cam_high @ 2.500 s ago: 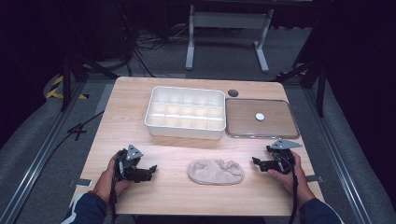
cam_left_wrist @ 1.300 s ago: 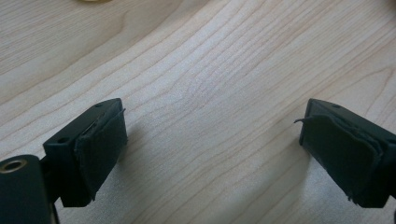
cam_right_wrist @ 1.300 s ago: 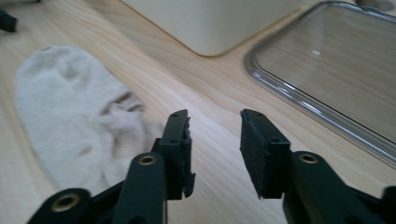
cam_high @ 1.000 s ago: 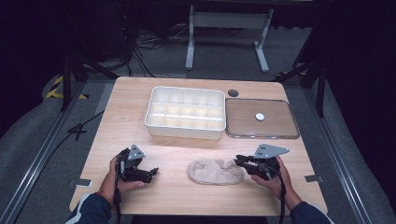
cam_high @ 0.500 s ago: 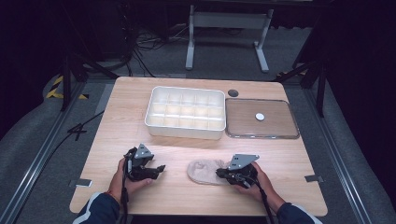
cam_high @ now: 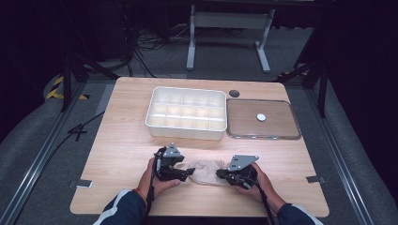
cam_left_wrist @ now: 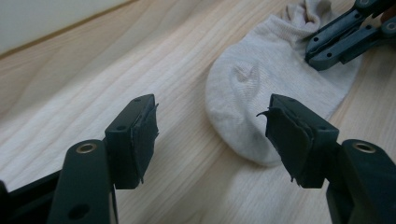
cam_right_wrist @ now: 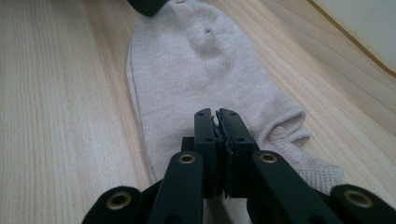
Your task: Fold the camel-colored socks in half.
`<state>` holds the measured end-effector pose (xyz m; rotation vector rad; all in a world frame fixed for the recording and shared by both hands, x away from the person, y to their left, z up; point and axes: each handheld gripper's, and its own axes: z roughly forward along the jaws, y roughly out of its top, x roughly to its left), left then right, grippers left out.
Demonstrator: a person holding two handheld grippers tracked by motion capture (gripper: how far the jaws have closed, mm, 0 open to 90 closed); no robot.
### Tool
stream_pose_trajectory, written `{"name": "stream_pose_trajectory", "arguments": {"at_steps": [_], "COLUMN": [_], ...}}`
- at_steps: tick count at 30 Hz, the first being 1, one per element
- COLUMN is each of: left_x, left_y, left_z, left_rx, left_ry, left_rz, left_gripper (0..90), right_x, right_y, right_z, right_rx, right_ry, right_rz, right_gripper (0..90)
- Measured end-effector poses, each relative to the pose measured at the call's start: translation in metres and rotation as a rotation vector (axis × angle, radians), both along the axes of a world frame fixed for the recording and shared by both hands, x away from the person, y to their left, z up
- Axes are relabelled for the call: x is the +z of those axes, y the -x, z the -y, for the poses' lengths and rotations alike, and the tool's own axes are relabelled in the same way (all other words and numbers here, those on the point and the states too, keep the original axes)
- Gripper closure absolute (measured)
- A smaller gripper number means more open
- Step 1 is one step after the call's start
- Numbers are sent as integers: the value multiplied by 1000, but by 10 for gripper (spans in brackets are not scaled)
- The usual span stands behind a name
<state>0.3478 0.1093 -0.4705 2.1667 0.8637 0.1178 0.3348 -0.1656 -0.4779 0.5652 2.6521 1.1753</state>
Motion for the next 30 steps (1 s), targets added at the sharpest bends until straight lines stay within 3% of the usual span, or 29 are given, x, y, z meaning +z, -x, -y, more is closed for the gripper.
{"name": "stream_pose_trajectory", "arguments": {"at_steps": [8,11,12,18,25,30], "left_x": [-7,-6,-5,-3,-4,-3], "left_y": [-2,0,2,3,1,2], "left_z": [15,21,22,22,21,21], "left_rx": [-22,-38,-41,-61,-99,-95], "left_ry": [-40,-103,-107,-98,-43,-43], "left_rz": [12,55,52,35,-20,-13], "left_gripper": [337,367,387,548,768,814], "right_x": [0,0,0,1,1,2], "right_y": [1,1,0,0,-1,-4], "right_z": [-1,-1,-1,-1,-1,-4], "right_rx": [14,15,15,14,14,15], "right_ry": [13,13,10,11,16,25], "right_rz": [24,22,17,5,-2,-3], "right_gripper": [868,868,868,868,868,868]}}
